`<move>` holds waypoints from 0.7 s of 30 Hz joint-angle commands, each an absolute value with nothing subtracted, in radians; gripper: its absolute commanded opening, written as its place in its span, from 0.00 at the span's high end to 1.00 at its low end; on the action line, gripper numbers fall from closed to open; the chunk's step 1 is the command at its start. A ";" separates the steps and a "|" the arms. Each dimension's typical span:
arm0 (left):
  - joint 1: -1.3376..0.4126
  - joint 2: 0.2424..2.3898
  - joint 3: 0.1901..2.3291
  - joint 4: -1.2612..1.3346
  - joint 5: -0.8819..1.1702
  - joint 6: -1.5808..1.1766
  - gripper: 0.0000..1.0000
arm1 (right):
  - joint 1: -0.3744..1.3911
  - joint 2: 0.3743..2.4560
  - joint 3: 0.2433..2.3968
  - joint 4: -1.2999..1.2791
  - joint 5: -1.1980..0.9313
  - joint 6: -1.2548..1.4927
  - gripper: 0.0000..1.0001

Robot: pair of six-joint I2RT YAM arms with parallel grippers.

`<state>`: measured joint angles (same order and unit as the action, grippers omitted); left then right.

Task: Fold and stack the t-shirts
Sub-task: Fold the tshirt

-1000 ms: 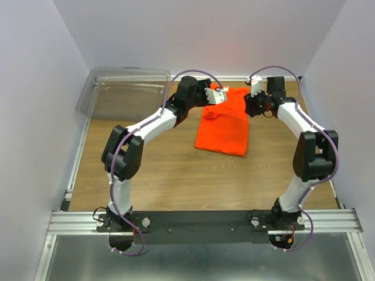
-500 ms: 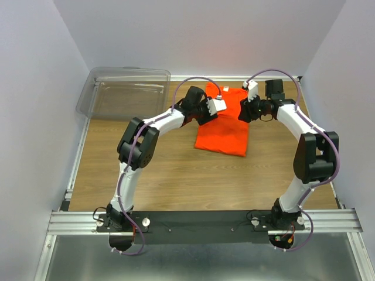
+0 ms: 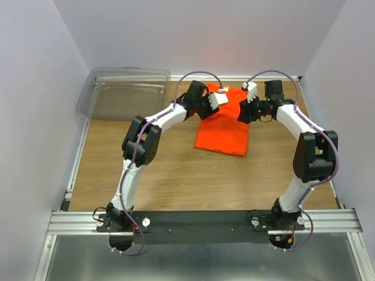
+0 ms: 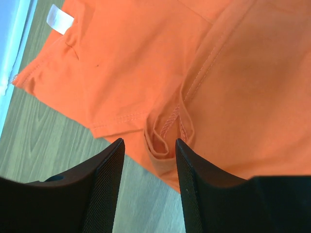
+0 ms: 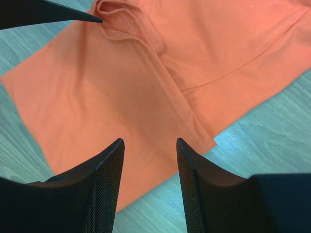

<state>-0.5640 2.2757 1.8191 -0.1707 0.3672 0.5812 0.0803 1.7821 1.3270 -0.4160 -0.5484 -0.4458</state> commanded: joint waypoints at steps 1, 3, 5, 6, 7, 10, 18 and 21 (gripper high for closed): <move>-0.565 2.298 1.845 -0.224 0.373 0.568 0.46 | 0.077 1.770 1.315 -0.440 -0.580 -0.443 0.45; -0.563 2.278 1.830 -0.213 0.371 0.569 0.45 | 0.074 1.769 1.315 -0.440 -0.581 -0.443 0.45; -0.560 2.257 1.810 -0.193 0.368 0.563 0.44 | 0.072 1.769 1.315 -0.439 -0.581 -0.443 0.45; -0.560 2.250 1.809 -0.189 0.364 0.558 0.44 | 0.071 1.769 1.315 -0.440 -0.581 -0.443 0.45; -0.558 2.243 1.815 -0.186 0.362 0.552 0.43 | 0.071 1.770 1.312 -0.440 -0.584 -0.443 0.45; -0.555 2.230 1.819 -0.178 0.374 0.545 0.43 | 0.069 1.769 1.307 -0.440 -0.591 -0.445 0.45; -0.534 2.177 1.757 -0.144 0.460 0.529 0.38 | 0.058 1.767 1.299 -0.440 -0.600 -0.449 0.45; -0.529 2.194 1.759 -0.185 0.486 0.551 0.38 | 0.055 1.769 1.296 -0.440 -0.603 -0.451 0.45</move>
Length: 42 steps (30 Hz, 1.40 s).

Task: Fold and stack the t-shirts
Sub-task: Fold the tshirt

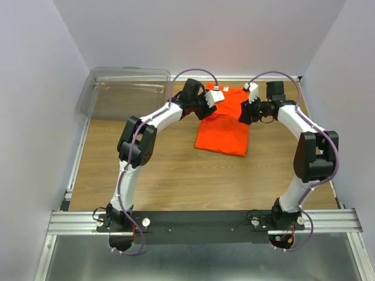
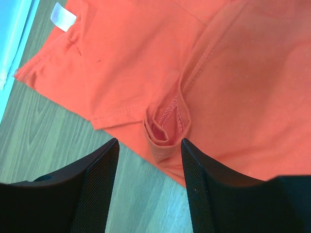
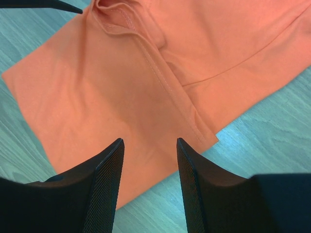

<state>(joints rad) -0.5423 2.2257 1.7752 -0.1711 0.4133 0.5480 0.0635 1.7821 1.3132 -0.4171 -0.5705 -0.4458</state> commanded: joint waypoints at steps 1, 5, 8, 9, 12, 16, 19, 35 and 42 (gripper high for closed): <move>-0.529 2.200 1.766 -0.198 0.491 0.554 0.38 | 0.057 1.769 1.296 -0.440 -0.603 -0.451 0.45; -0.531 2.247 1.799 -0.257 0.511 0.554 0.39 | 0.054 1.769 1.296 -0.442 -0.604 -0.454 0.44; -0.531 2.276 1.844 -0.287 0.505 0.546 0.39 | 0.054 1.769 1.296 -0.442 -0.606 -0.453 0.44; -0.531 2.287 1.848 -0.287 0.502 0.539 0.39 | 0.052 1.769 1.296 -0.442 -0.606 -0.453 0.44; -0.531 2.305 1.873 -0.287 0.488 0.522 0.41 | 0.049 1.764 1.296 -0.442 -0.607 -0.453 0.44; -0.531 2.338 1.920 -0.307 0.479 0.511 0.46 | 0.043 1.763 1.296 -0.442 -0.609 -0.453 0.44; -0.531 2.348 1.933 -0.313 0.480 0.509 0.49 | 0.035 1.761 1.296 -0.442 -0.611 -0.454 0.44; -0.515 2.375 1.974 -0.296 0.382 0.456 1.00 | 0.005 1.738 1.296 -0.442 -0.629 -0.446 0.44; -0.505 2.401 1.988 -0.295 0.298 0.413 1.00 | 0.005 1.735 1.293 -0.443 -0.630 -0.448 0.44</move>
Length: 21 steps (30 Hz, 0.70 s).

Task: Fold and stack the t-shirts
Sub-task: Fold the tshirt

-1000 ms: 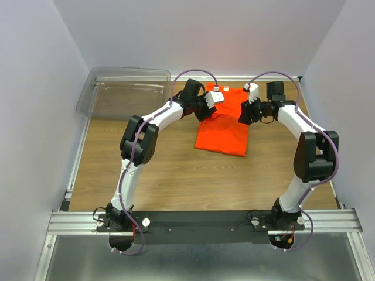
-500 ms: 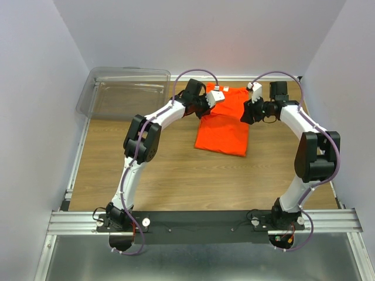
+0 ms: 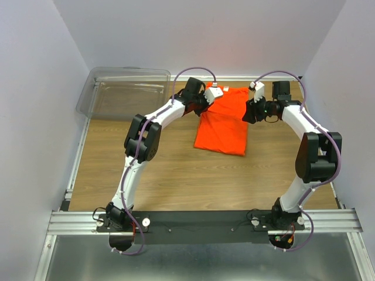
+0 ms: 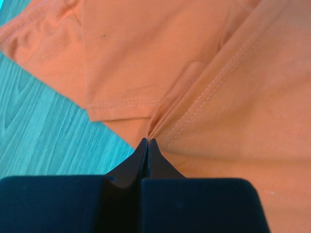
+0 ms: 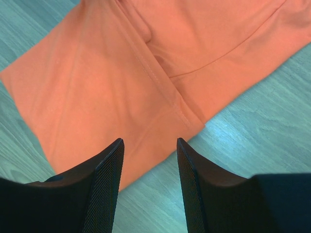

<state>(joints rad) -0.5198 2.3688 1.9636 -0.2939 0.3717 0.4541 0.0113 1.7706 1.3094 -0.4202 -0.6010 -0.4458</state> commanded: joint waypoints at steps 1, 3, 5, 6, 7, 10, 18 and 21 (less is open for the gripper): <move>-0.502 2.401 1.993 -0.298 0.292 0.405 1.00 | 0.006 1.735 1.293 -0.443 -0.629 -0.446 0.44; -0.499 2.404 1.996 -0.296 0.291 0.397 1.00 | 0.005 1.736 1.293 -0.443 -0.632 -0.446 0.44; -0.497 2.411 2.012 -0.311 0.290 0.394 1.00 | 0.005 1.738 1.293 -0.443 -0.634 -0.446 0.44; -0.497 2.424 2.022 -0.321 0.290 0.393 1.00 | 0.005 1.738 1.293 -0.443 -0.635 -0.446 0.44; -0.497 2.430 2.031 -0.325 0.287 0.391 1.00 | 0.005 1.738 1.293 -0.445 -0.632 -0.448 0.44; -0.499 2.436 2.040 -0.322 0.255 0.370 0.69 | 0.005 1.733 1.290 -0.456 -0.640 -0.465 0.43; -0.499 2.145 1.801 -0.010 0.060 0.252 0.42 | 0.005 1.675 1.235 -0.777 -0.917 -1.017 0.42; -0.495 1.938 1.620 0.122 0.138 0.167 0.39 | 0.026 1.584 1.137 -0.865 -0.936 -1.286 0.38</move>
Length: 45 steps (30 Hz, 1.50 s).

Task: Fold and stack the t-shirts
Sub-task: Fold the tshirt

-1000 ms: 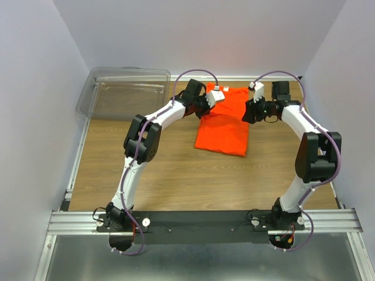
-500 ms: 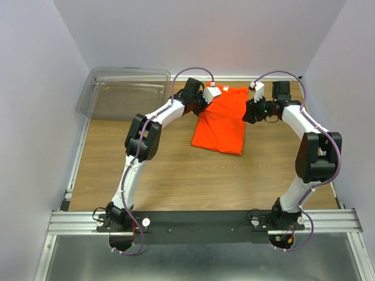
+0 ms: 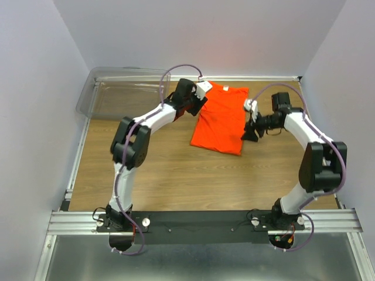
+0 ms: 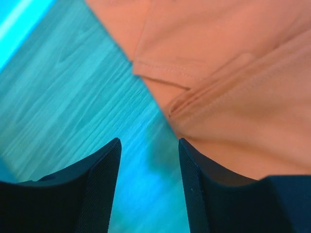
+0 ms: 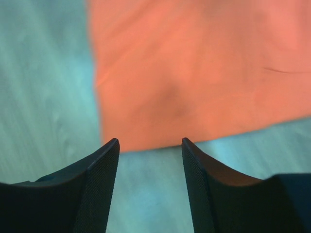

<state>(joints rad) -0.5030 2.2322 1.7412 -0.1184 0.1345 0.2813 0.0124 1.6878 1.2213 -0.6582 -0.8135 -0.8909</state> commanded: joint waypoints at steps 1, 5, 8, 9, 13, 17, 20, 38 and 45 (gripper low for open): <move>-0.495 1.886 1.565 0.159 0.206 0.158 0.37 | 0.055 1.556 1.103 -0.864 -0.921 -1.328 0.36; -0.494 1.671 1.287 0.236 0.296 0.115 0.25 | 0.199 1.459 0.962 -0.726 -0.711 -1.272 0.35; -0.486 1.600 1.206 0.154 0.374 0.147 0.20 | 0.259 1.443 0.897 -0.579 -0.617 -1.179 0.35; -0.485 1.591 1.197 0.128 0.383 0.178 0.20 | 0.267 1.448 0.897 -0.540 -0.601 -1.161 0.35; -0.537 1.568 1.070 0.032 0.355 0.578 0.20 | 0.297 1.502 0.896 -0.502 -0.505 -1.129 0.35; -0.572 1.494 0.875 0.119 0.305 0.878 0.20 | 0.302 1.520 0.855 -0.454 -0.440 -1.123 0.36; -0.572 1.450 0.783 0.175 0.408 1.056 0.21 | 0.307 1.543 0.842 -0.436 -0.417 -1.123 0.37; -0.649 1.704 0.956 0.025 0.440 1.256 0.27 | 0.310 1.629 0.851 -0.393 -0.400 -1.080 0.67; -0.701 1.785 0.997 -0.029 0.330 1.288 0.29 | 0.310 1.643 0.859 -0.399 -0.405 -1.043 0.82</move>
<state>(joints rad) -0.6769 1.7355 0.9592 0.0303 0.3866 1.2427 0.3023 1.6100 0.8581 -0.3859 -0.4091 -1.0733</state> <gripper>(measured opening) 0.726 0.199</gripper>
